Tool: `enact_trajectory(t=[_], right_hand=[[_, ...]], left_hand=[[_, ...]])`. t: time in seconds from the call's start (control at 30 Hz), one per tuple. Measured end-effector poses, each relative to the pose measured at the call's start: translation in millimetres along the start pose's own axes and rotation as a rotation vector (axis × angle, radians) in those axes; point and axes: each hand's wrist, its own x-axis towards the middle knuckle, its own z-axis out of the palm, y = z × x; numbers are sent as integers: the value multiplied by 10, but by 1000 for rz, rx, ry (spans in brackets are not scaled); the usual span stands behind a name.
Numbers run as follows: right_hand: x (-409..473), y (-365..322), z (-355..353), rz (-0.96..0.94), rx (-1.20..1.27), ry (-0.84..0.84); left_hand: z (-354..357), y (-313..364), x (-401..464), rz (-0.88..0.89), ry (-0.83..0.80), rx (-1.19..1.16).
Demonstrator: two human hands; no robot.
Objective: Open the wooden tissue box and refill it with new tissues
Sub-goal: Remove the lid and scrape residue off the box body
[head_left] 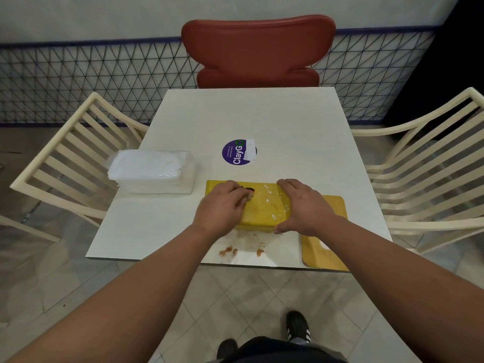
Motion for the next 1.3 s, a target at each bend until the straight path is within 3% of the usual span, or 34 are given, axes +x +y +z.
enact_trajectory(t=[0.13, 0.5, 0.73, 0.93, 1.1, 1.23, 1.3], right_hand=[[-9, 30, 34, 15, 73, 1], [-15, 32, 73, 37, 119, 31], [-11, 27, 47, 44, 84, 14], [-18, 7, 53, 31, 80, 34], [-17, 14, 42, 42, 64, 13], [-20, 12, 50, 36, 53, 14], [-21, 19, 44, 36, 48, 12]], left_hand=[[-80, -200, 64, -183, 99, 22], [202, 429, 430, 160, -125, -13], [90, 105, 352, 64, -31, 10], [175, 456, 392, 214, -146, 2], [122, 267, 379, 91, -40, -2], [126, 311, 278, 201, -101, 2], [93, 271, 320, 175, -96, -2]])
